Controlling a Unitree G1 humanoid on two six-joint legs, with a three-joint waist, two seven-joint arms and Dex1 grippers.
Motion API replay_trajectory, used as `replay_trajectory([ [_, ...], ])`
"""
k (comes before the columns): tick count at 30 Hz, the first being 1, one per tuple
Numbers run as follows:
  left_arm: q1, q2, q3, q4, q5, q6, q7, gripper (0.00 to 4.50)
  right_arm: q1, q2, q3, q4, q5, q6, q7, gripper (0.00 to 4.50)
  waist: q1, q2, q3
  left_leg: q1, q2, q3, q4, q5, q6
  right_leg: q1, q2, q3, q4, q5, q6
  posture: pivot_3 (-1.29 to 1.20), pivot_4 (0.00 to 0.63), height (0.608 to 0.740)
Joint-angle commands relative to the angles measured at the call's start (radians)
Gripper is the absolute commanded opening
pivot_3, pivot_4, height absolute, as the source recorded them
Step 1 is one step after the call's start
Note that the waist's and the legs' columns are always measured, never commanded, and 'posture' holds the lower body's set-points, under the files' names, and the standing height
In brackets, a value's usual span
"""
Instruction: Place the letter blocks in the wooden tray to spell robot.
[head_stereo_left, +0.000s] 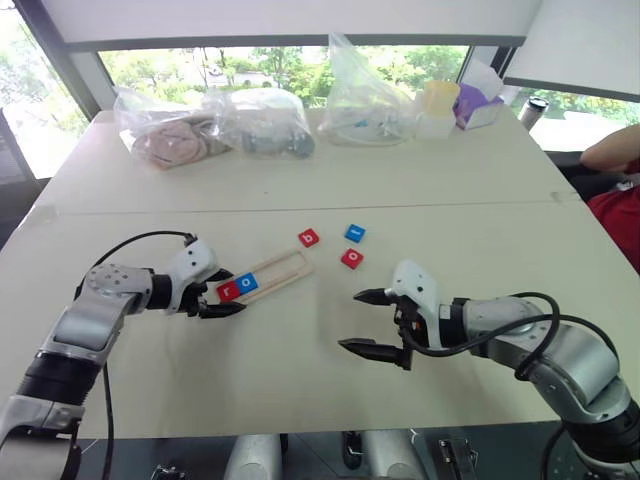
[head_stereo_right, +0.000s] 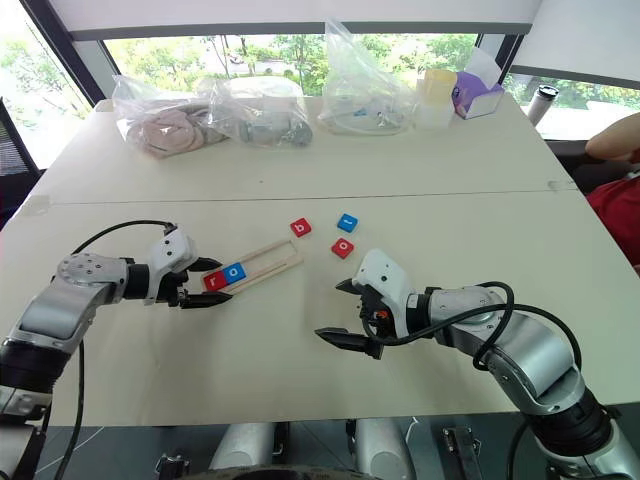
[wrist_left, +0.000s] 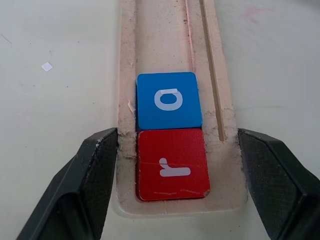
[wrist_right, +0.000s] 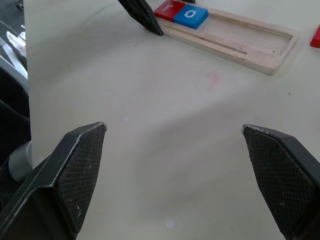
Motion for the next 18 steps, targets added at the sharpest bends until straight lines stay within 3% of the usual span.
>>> replay_trajectory([
  [1,0.037,-0.004,-0.046,0.035,0.035,0.0,-0.02,3.14,-0.009,-0.005,-0.022,-0.03,0.011,0.003,0.002,4.5,-0.001,0.001,-0.001,0.001,0.0,0.0,0.0,0.0,0.0,0.0,0.0,0.0,0.0,0.0,0.0,0.0,0.15,0.739],
  [5,-0.012,0.01,-0.072,0.032,0.072,-0.102,-0.06,3.14,-0.008,-0.016,-0.043,-0.021,0.013,0.011,0.003,4.5,0.0,0.001,-0.001,0.001,0.0,0.001,0.0,0.0,0.0,0.0,0.0,0.001,0.001,0.0,0.0,0.0,0.15,0.739],
  [9,-0.124,0.008,-0.115,0.067,0.067,-0.19,-0.207,3.14,-0.009,-0.024,-0.063,-0.003,0.01,0.011,0.005,4.5,0.006,0.0,-0.001,0.0,0.0,0.001,0.0,0.0,0.0,0.0,0.0,0.001,0.0,0.0,0.0,0.0,0.15,0.739],
  [14,-0.277,-0.036,-0.213,0.255,0.144,-0.34,-0.338,3.14,-0.003,-0.027,-0.067,0.009,0.0,0.006,0.008,4.5,0.007,0.0,-0.001,-0.005,-0.001,0.001,0.0,0.0,0.0,-0.003,0.001,0.002,0.0,0.0,0.0,0.0,0.15,0.739],
  [18,-0.448,-0.164,-0.235,0.546,0.21,-0.433,-0.309,3.14,0.01,-0.011,-0.076,-0.003,0.002,0.016,-0.021,4.5,0.014,0.0,-0.001,-0.005,-0.003,-0.001,0.001,0.0,0.001,-0.003,0.001,0.003,0.0,0.0,0.0,0.0,0.15,0.739],
])
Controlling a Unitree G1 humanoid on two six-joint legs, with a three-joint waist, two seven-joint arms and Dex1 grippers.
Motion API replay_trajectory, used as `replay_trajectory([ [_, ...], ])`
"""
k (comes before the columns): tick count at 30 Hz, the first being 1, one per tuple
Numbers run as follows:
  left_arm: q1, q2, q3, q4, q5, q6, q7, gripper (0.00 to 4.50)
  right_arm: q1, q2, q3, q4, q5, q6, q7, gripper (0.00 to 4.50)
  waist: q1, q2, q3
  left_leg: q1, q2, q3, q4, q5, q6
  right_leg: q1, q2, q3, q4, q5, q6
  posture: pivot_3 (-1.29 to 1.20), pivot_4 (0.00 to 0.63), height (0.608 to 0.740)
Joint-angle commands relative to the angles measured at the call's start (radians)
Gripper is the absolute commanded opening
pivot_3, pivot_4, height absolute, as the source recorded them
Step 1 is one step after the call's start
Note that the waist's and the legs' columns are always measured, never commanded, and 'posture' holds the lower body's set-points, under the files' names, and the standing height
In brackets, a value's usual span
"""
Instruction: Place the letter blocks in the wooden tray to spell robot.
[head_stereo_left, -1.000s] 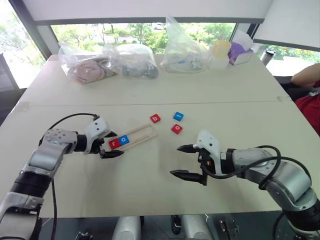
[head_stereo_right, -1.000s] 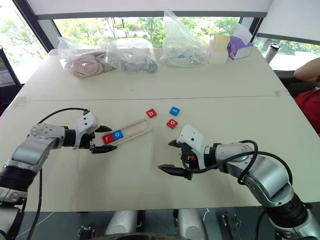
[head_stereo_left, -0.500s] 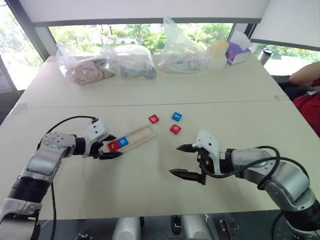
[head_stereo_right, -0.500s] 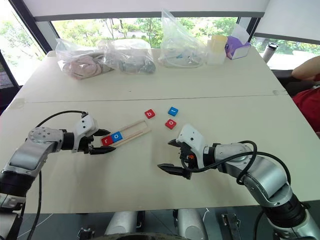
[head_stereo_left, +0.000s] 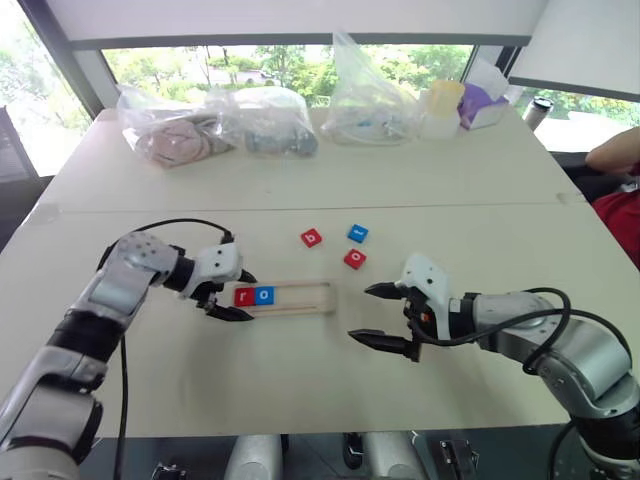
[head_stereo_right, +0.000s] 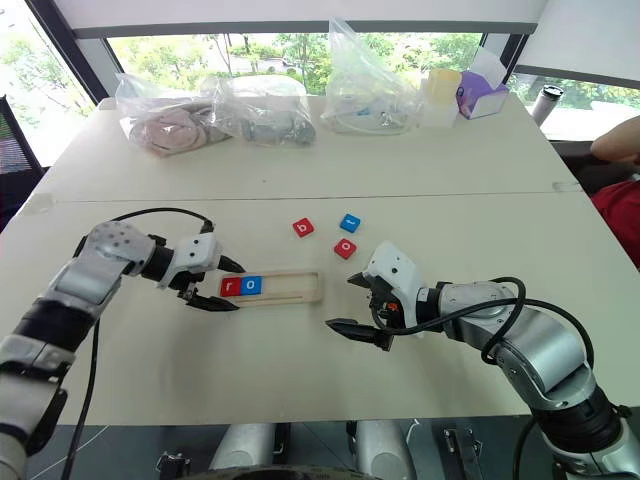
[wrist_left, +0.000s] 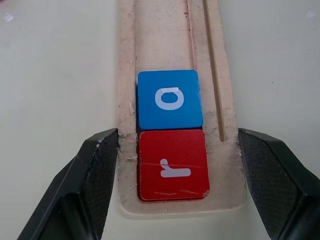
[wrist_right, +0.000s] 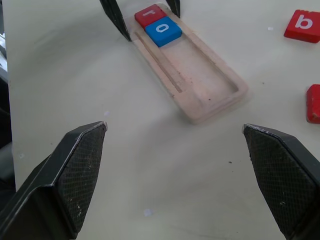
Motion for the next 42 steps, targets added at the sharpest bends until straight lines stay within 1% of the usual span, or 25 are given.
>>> replay_trajectory([
  [1,-0.105,-0.088,-0.013,0.217,0.061,-0.086,0.033,3.14,0.013,0.012,-0.025,-0.032,0.005,0.002,-0.026,4.5,0.003,0.0,0.0,0.0,-0.001,-0.001,0.002,0.0,0.0,0.001,0.0,0.0,0.001,0.0,0.0,0.0,0.15,0.739],
  [6,-0.172,-0.158,-0.009,0.347,0.091,-0.162,0.02,3.14,0.031,0.023,-0.02,-0.048,0.004,0.005,-0.052,4.5,-0.001,0.0,0.0,0.001,-0.002,0.0,0.003,0.0,0.0,0.002,0.001,0.005,0.001,0.001,0.002,0.0,0.15,0.739],
  [11,-0.193,-0.169,-0.023,0.4,0.119,-0.225,-0.032,3.14,0.038,0.026,-0.022,-0.05,0.002,0.006,-0.063,4.5,-0.002,0.0,-0.001,0.0,-0.002,0.0,0.004,0.002,0.003,0.004,0.001,0.006,0.001,0.001,0.002,0.0,0.15,0.739],
  [13,-0.195,-0.168,-0.029,0.418,0.131,-0.239,-0.051,4.18,0.038,0.028,-0.022,-0.047,0.0,0.003,-0.067,4.5,-0.004,0.0,-0.001,0.0,-0.002,0.0,0.004,0.002,0.003,0.004,0.001,0.006,0.001,0.001,0.002,0.0,0.15,0.739],
  [14,-0.196,-0.168,-0.029,0.428,0.138,-0.252,-0.049,4.47,0.039,0.03,-0.021,-0.045,-0.002,0.002,-0.069,4.5,-0.004,0.0,-0.001,0.0,-0.002,0.0,0.004,0.002,0.003,0.004,0.001,0.006,0.001,0.001,0.002,0.0,0.15,0.739],
  [18,-0.193,-0.172,-0.016,0.442,0.154,-0.272,0.001,4.47,0.029,0.044,-0.019,-0.031,-0.011,-0.005,-0.081,4.5,-0.003,0.0,-0.001,0.0,-0.002,0.0,0.002,0.002,0.003,0.004,0.001,0.007,0.002,0.0,0.003,0.0,0.15,0.739],
  [21,-0.183,-0.166,-0.003,0.415,0.143,-0.23,0.005,4.47,0.005,0.064,-0.017,-0.003,-0.029,-0.011,-0.095,4.5,-0.004,0.0,-0.001,0.001,-0.002,0.0,0.002,0.002,0.003,0.004,0.001,0.007,0.004,0.0,0.004,0.0,0.15,0.739],
  [23,-0.17,-0.147,0.01,0.379,0.129,-0.22,-0.003,4.47,-0.023,0.084,-0.02,0.022,-0.039,-0.017,-0.104,4.5,-0.005,0.0,-0.001,0.001,-0.002,0.0,0.003,0.002,0.003,0.004,0.001,0.007,0.004,0.0,0.004,0.0,0.15,0.739],
  [26,-0.168,-0.099,0.05,0.332,0.107,-0.191,-0.001,4.47,-0.133,0.169,-0.011,0.105,-0.055,-0.028,-0.141,4.5,-0.017,-0.001,0.0,0.002,-0.001,0.0,0.003,0.002,0.003,0.004,0.002,0.007,0.004,0.0,0.003,0.0,0.15,0.739],
  [28,-0.166,-0.056,0.073,0.299,0.088,-0.159,-0.019,4.47,-0.231,0.234,0.038,0.2,-0.102,-0.042,-0.161,4.5,-0.035,-0.003,0.001,0.002,-0.001,0.0,0.003,0.002,0.003,0.002,0.003,0.008,0.004,0.0,0.003,0.0,0.15,0.739],
  [30,-0.157,-0.014,0.087,0.258,0.076,-0.125,-0.04,4.47,-0.314,0.296,0.089,0.302,-0.161,-0.068,-0.18,4.5,-0.041,-0.004,0.001,0.002,0.0,0.0,0.003,0.002,0.003,0.0,0.005,0.009,0.006,0.001,0.002,0.0,0.15,0.739],
  [32,-0.133,0.032,0.102,0.195,0.06,-0.071,-0.061,4.47,-0.386,0.365,0.13,0.422,-0.215,-0.1,-0.198,4.5,-0.04,-0.004,0.001,0.002,0.002,-0.001,0.001,0.002,0.003,0.0,0.011,0.013,0.007,0.002,0.001,0.0,0.15,0.739],
  [34,-0.102,0.074,0.122,0.121,0.037,0.0,-0.08,4.47,-0.442,0.424,0.161,0.532,-0.262,-0.117,-0.214,4.5,-0.038,-0.004,0.001,0.002,0.004,-0.001,-0.001,0.002,0.004,-0.002,0.013,0.013,0.007,0.002,0.002,0.0,0.15,0.739],
  [36,-0.033,0.143,0.176,-0.005,-0.023,0.123,-0.1,4.47,-0.514,0.501,0.19,0.68,-0.317,-0.134,-0.247,4.5,-0.037,-0.003,0.001,-0.002,0.006,-0.001,-0.001,0.001,0.005,-0.006,0.015,0.013,0.008,0.005,0.0,0.0,0.15,0.739],
  [38,0.024,0.183,0.22,-0.11,-0.073,0.222,-0.096,4.47,-0.555,0.546,0.2,0.775,-0.356,-0.164,-0.256,4.5,-0.039,-0.003,0.001,-0.004,0.007,0.0,-0.002,0.001,0.005,-0.01,0.016,0.014,0.009,0.005,0.0,0.0,0.15,0.739],
  [41,0.179,0.241,0.329,-0.318,-0.172,0.388,-0.05,4.47,-0.613,0.608,0.204,0.943,-0.42,-0.223,-0.285,4.5,-0.038,-0.004,0.001,-0.009,0.009,0.001,-0.002,0.001,0.005,-0.016,0.016,0.014,0.009,0.005,0.0,0.0,0.15,0.739],
  [42,0.212,0.252,0.351,-0.363,-0.19,0.421,-0.035,4.47,-0.624,0.622,0.2,0.979,-0.434,-0.233,-0.29,4.5,-0.038,-0.004,0.001,-0.011,0.009,0.001,-0.002,0.001,0.005,-0.017,0.016,0.014,0.009,0.005,0.0,0.0,0.15,0.739],
])
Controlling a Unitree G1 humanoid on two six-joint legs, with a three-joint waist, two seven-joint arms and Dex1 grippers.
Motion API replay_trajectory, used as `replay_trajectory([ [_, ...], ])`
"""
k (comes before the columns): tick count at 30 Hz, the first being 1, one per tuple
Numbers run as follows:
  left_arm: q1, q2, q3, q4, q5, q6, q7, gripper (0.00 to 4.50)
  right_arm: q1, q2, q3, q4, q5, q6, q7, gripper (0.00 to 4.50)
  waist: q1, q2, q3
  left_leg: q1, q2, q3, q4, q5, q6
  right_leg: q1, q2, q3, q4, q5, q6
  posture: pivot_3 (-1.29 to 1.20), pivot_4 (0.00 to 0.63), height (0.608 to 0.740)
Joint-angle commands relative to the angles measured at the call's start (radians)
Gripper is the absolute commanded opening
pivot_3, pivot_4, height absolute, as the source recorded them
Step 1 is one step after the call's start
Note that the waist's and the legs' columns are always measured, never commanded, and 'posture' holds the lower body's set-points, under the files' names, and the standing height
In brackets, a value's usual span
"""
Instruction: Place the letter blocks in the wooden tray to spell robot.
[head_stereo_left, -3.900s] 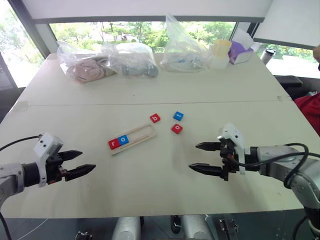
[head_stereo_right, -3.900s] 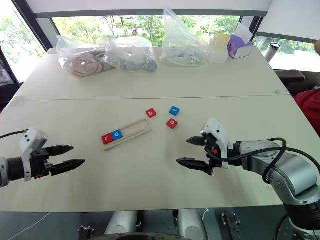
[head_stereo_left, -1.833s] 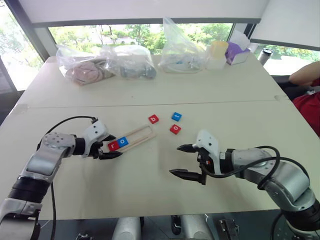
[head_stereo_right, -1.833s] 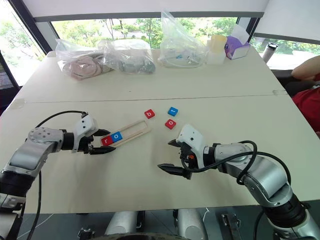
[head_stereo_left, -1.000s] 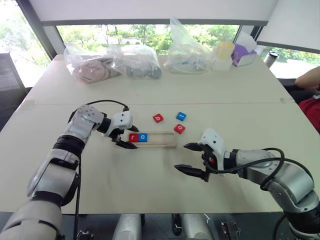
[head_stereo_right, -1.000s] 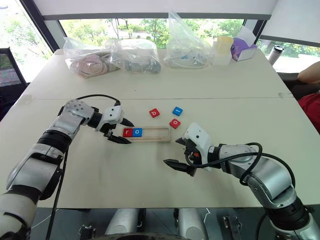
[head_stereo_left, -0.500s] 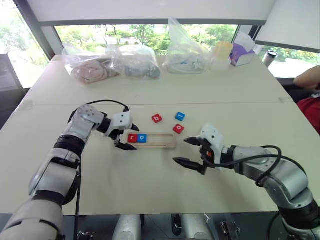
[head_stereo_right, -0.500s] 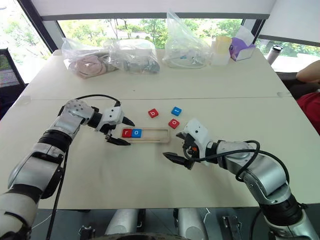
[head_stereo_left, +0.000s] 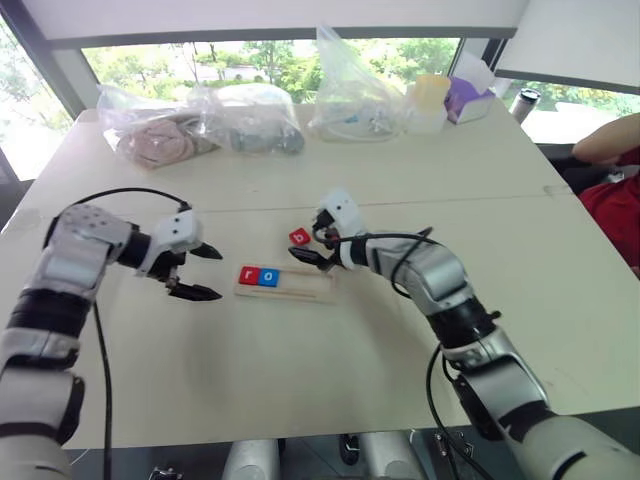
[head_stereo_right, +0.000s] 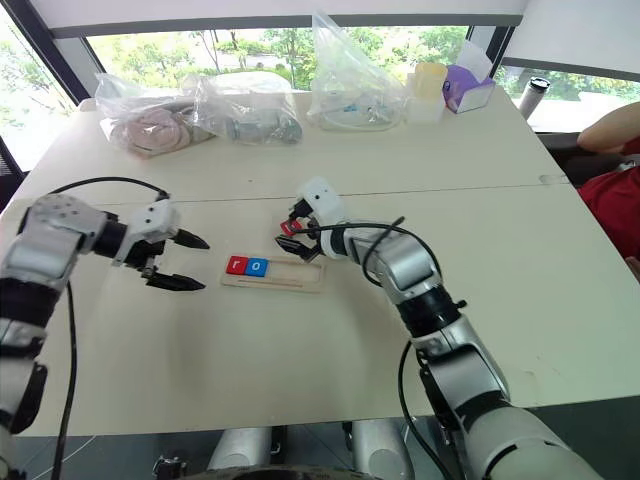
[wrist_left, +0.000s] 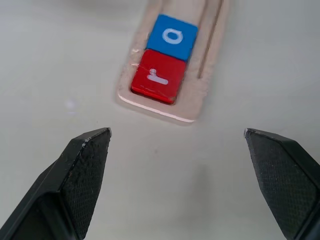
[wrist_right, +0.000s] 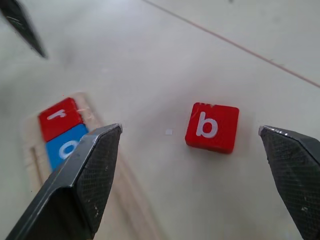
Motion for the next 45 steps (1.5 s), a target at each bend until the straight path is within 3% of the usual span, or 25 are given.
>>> replay_trajectory([
  [1,0.094,0.051,0.114,-0.186,-0.093,0.143,0.054,4.47,-0.053,0.042,-0.009,0.114,-0.062,-0.067,-0.024,4.5,0.002,0.0,0.0,0.0,0.0,0.0,0.0,0.0,0.0,0.0,0.0,0.0,0.0,0.0,0.0,0.0,0.15,0.739],
  [7,0.255,0.108,0.272,-0.401,-0.203,0.315,0.152,4.47,-0.082,0.091,-0.022,0.206,-0.129,-0.095,-0.049,4.5,0.0,0.0,0.0,0.001,0.0,0.0,0.001,0.0,0.0,0.001,0.0,0.0,0.0,0.001,-0.001,0.0,0.15,0.739],
  [10,0.303,0.113,0.323,-0.464,-0.236,0.361,0.203,4.5,-0.061,0.102,-0.029,0.191,-0.146,-0.096,-0.056,3.55,-0.001,0.0,0.0,0.005,0.001,0.001,0.001,0.0,0.0,0.003,0.001,0.0,0.0,0.0,-0.003,0.0,0.15,0.739],
  [14,0.322,0.105,0.336,-0.507,-0.269,0.388,0.256,4.5,-0.044,0.119,-0.033,0.179,-0.165,-0.09,-0.062,1.47,-0.001,0.0,0.0,0.007,0.001,0.001,0.001,0.0,0.0,0.005,0.001,0.0,0.001,-0.001,-0.004,0.0,0.15,0.739],
  [15,0.321,0.099,0.332,-0.519,-0.28,0.395,0.27,4.5,-0.044,0.128,-0.04,0.177,-0.167,-0.087,-0.072,1.12,-0.002,0.0,0.0,0.008,0.001,0.001,0.001,0.0,0.0,0.005,0.001,0.001,0.001,-0.001,-0.004,0.0,0.15,0.739],
  [18,0.32,0.08,0.298,-0.552,-0.296,0.399,0.302,4.5,-0.052,0.142,-0.095,0.159,-0.178,-0.139,-0.145,1.13,-0.005,0.0,0.0,0.008,0.001,0.001,0.0,0.0,0.0,0.005,0.002,0.001,0.002,0.0,-0.004,0.0,0.15,0.739],
  [21,0.342,0.061,0.262,-0.61,-0.307,0.391,0.324,4.5,0.002,0.081,-0.146,-0.041,-0.184,-0.112,-0.168,1.13,-0.007,0.0,0.0,0.007,0.001,0.001,0.0,0.0,-0.001,0.005,0.002,0.001,0.002,0.002,-0.005,0.0,0.15,0.739],
  [26,0.31,-0.009,0.227,-0.658,-0.34,0.393,0.393,4.5,0.251,-0.035,-0.26,-0.613,-0.139,0.269,-0.203,1.13,0.013,-0.001,0.0,0.005,0.0,0.001,0.0,0.0,-0.001,0.005,0.0,0.001,0.0,0.001,-0.002,0.0,0.15,0.739],
  [31,0.244,-0.064,0.159,-0.651,-0.346,0.397,0.433,4.5,0.454,0.017,-0.315,-0.932,-0.157,0.529,-0.31,1.13,-0.004,-0.001,-0.001,0.007,0.001,0.002,-0.001,0.0,-0.001,0.004,0.002,0.002,0.0,-0.001,-0.003,0.0,0.15,0.739],
  [37,0.163,-0.094,0.073,-0.557,-0.299,0.344,0.429,4.5,0.523,0.125,-0.292,-0.888,-0.147,0.578,-0.361,1.13,-0.023,-0.001,-0.001,0.012,0.001,-0.001,0.0,0.0,-0.001,0.005,0.004,0.002,0.001,0.0,-0.009,0.0,0.15,0.739],
  [42,0.159,-0.081,0.048,-0.546,-0.289,0.323,0.411,4.5,0.519,0.11,-0.235,-0.809,-0.155,0.539,-0.363,1.13,-0.025,-0.001,-0.001,0.012,0.001,-0.001,0.0,0.001,-0.001,0.005,0.006,0.004,0.0,0.001,-0.01,0.0,0.15,0.739],
  [45,0.169,-0.078,0.056,-0.544,-0.285,0.321,0.415,4.5,0.527,0.158,-0.259,-0.79,-0.136,0.587,-0.374,2.54,-0.025,-0.001,-0.001,0.012,0.001,-0.001,0.0,0.001,-0.001,0.005,0.008,0.007,0.0,0.001,-0.009,0.0,0.15,0.739],
])
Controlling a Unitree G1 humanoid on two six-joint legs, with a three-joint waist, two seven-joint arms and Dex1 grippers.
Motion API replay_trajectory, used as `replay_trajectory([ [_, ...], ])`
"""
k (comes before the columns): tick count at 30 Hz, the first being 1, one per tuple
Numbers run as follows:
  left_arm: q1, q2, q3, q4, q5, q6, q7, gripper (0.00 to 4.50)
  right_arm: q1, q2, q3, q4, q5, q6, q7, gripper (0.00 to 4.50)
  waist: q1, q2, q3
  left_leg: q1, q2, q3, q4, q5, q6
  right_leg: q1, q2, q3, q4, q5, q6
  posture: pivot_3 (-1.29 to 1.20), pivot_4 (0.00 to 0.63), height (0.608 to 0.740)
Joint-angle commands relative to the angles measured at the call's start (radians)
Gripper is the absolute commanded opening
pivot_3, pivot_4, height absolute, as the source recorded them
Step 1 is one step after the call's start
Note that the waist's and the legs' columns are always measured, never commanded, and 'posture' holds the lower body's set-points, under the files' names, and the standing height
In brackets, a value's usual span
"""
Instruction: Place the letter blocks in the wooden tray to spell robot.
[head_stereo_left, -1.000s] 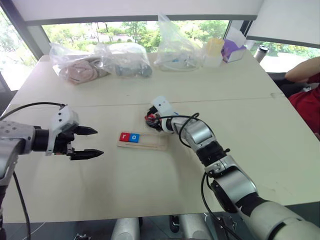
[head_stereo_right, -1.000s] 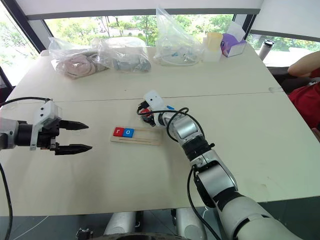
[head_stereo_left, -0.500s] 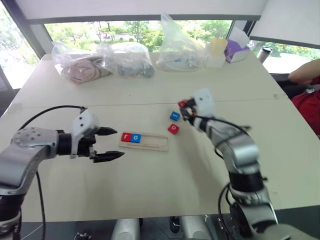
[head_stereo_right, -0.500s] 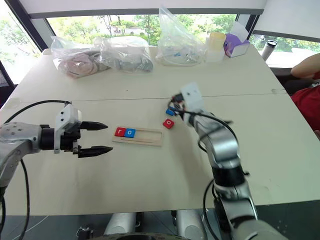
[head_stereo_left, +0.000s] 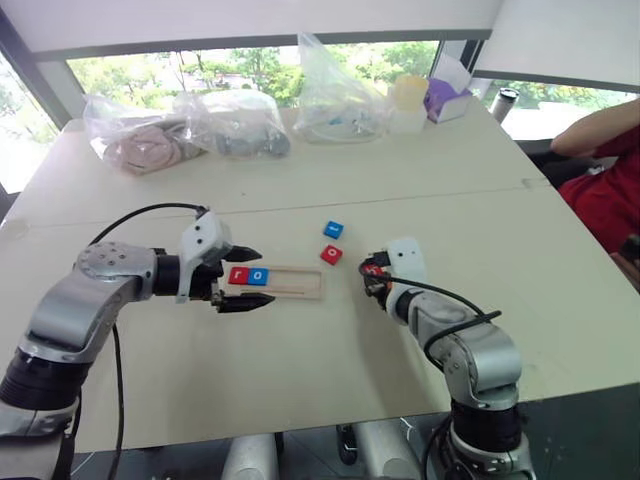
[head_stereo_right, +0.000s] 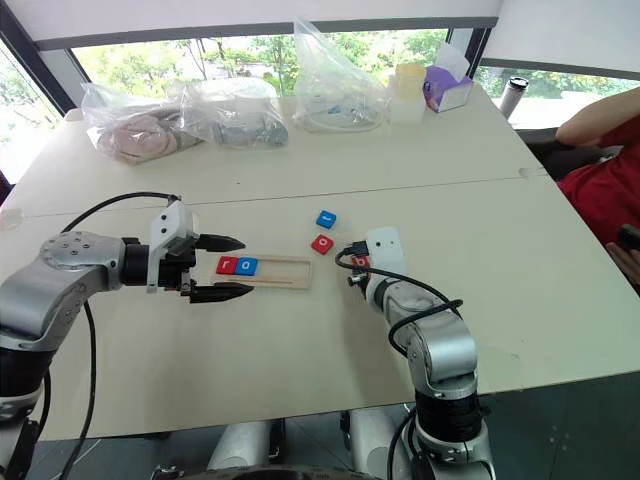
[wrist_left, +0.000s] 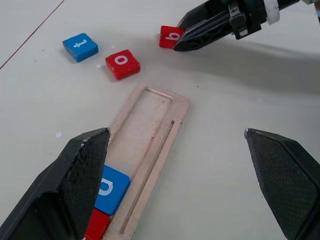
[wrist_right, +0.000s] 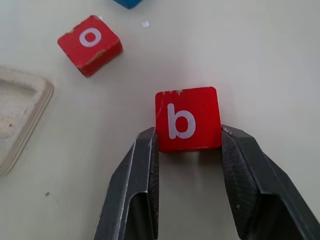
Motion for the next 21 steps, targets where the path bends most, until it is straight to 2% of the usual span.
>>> replay_trajectory([
  [1,0.0,0.014,0.012,-0.012,0.003,-0.016,0.002,4.5,0.004,0.034,-0.014,0.02,0.014,0.043,-0.008,3.07,0.0,0.0,0.0,0.0,0.001,0.0,0.0,0.0,0.0,0.0,0.001,0.001,0.0,0.0,0.0,0.0,0.15,0.739],
  [4,0.009,0.019,0.015,-0.018,0.004,-0.016,0.003,4.5,-0.012,0.022,-0.034,-0.006,-0.001,0.068,-0.019,4.46,0.001,-0.001,-0.001,0.0,0.001,0.0,0.0,0.0,0.0,-0.001,0.003,0.004,0.0,0.0,0.0,0.0,0.15,0.739],
  [6,0.019,0.03,0.016,-0.023,0.007,-0.019,-0.002,4.5,-0.045,-0.005,-0.058,-0.087,0.02,0.115,0.009,4.46,0.003,-0.001,0.0,0.0,0.001,0.0,0.0,0.0,0.0,-0.001,0.005,0.007,0.0,0.0,0.0,0.0,0.15,0.739],
  [10,0.026,0.051,0.021,-0.017,0.005,-0.023,-0.015,4.5,-0.116,-0.151,-0.082,-0.196,0.114,0.105,0.158,4.46,0.003,0.0,0.0,-0.002,0.0,0.002,0.001,0.0,0.0,-0.002,0.005,0.01,-0.001,0.0,0.0,0.0,0.15,0.739],
  [13,0.019,0.08,0.005,-0.012,0.003,-0.021,-0.052,4.5,-0.127,-0.453,-0.071,-0.15,0.212,-0.101,0.471,4.46,0.001,0.0,0.001,-0.002,0.0,0.003,0.0,0.0,0.0,-0.003,0.006,0.012,-0.002,0.0,0.0,0.0,0.15,0.739],
  [16,0.019,0.103,-0.009,-0.019,0.002,-0.025,-0.085,4.5,-0.114,-0.55,-0.077,-0.062,0.257,-0.281,0.612,4.46,0.001,-0.001,0.0,-0.002,0.001,0.002,-0.001,0.0,0.0,-0.003,0.008,0.012,-0.003,-0.001,0.0,0.0,0.15,0.739],
  [18,0.027,0.141,-0.015,-0.051,-0.007,-0.024,-0.133,4.5,-0.092,-0.652,-0.029,0.071,0.236,-0.563,0.842,4.46,-0.001,-0.001,0.001,-0.002,0.001,0.002,-0.003,-0.001,0.001,-0.004,0.01,0.014,-0.003,-0.001,0.0,0.0,0.15,0.739],
  [21,0.02,0.174,0.005,-0.073,-0.021,-0.017,-0.153,4.5,-0.147,-0.713,0.097,0.315,0.124,-0.853,0.986,4.46,-0.003,-0.002,0.002,-0.001,0.002,0.003,-0.004,-0.001,0.001,-0.004,0.01,0.014,-0.003,-0.001,0.0,0.0,0.15,0.739],
])
